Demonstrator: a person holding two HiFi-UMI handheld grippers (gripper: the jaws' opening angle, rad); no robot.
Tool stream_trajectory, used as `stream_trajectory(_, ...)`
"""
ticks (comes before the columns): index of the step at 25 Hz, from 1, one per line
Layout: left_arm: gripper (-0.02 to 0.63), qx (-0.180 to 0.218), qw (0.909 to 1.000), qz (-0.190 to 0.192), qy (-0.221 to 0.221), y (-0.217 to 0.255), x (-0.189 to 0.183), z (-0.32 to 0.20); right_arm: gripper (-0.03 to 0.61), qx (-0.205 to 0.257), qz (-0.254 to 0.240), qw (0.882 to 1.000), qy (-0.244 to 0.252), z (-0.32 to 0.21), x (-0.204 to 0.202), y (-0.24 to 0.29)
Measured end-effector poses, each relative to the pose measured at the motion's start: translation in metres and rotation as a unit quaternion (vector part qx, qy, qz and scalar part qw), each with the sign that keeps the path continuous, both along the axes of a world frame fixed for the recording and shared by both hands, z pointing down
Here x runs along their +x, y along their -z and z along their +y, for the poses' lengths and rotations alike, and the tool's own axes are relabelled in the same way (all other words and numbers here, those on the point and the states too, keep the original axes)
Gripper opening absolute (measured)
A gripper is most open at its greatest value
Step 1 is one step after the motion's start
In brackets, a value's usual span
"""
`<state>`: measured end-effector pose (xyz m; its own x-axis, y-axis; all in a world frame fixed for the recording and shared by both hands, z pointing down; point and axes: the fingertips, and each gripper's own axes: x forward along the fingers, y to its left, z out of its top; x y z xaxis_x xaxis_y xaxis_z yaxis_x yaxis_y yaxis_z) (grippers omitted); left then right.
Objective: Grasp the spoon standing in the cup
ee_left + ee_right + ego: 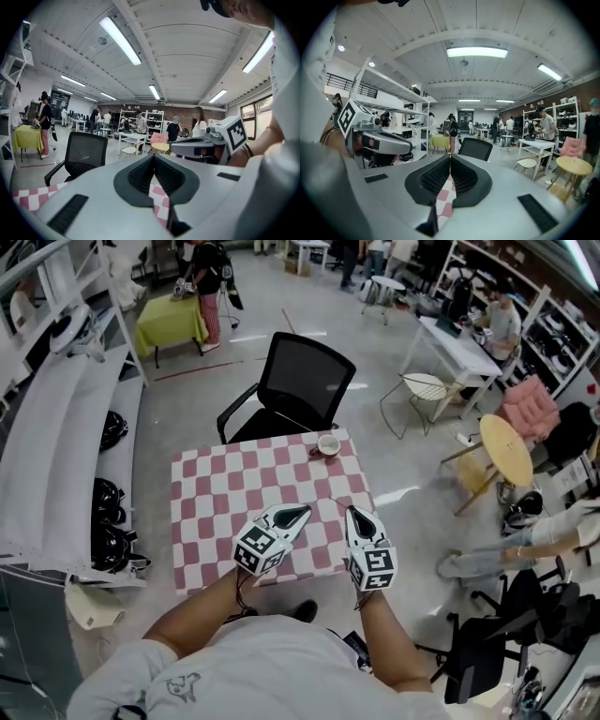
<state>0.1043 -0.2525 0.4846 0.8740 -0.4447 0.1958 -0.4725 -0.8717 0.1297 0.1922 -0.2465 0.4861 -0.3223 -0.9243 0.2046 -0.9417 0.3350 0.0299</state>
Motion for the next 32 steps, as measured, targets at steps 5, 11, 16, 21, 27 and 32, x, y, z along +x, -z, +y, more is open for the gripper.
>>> stream_trajectory(5, 0.011, -0.001, 0.9996, -0.002, -0.029, 0.001, -0.036, 0.020, 0.034, 0.004, -0.001, 1.000, -0.030, 0.027, -0.034, 0.008)
stream_trajectory(11, 0.011, -0.006, 0.9984, -0.002, -0.057, -0.003, -0.068, 0.052, 0.034, -0.001, -0.007, 0.999, -0.051, 0.070, -0.073, 0.004)
stream_trajectory(16, 0.011, -0.009, 0.9979, 0.002, -0.064, -0.005, -0.079, 0.079, 0.034, -0.004, -0.007, 0.999, -0.052, 0.100, -0.089, 0.003)
stream_trajectory(21, 0.011, -0.002, 0.9984, 0.012, -0.056, 0.009, -0.079, 0.116, 0.034, 0.002, -0.011, 0.999, -0.043, 0.138, -0.086, 0.006)
stream_trajectory(27, 0.011, 0.011, 0.9993, 0.014, -0.033, 0.007, -0.063, 0.174, 0.032, 0.011, -0.008, 1.000, -0.015, 0.194, -0.072, 0.010)
stream_trajectory(32, 0.011, 0.011, 0.9996, 0.015, -0.021, 0.006, -0.050, 0.222, 0.032, 0.013, -0.008, 1.000, 0.004, 0.245, -0.061, 0.010)
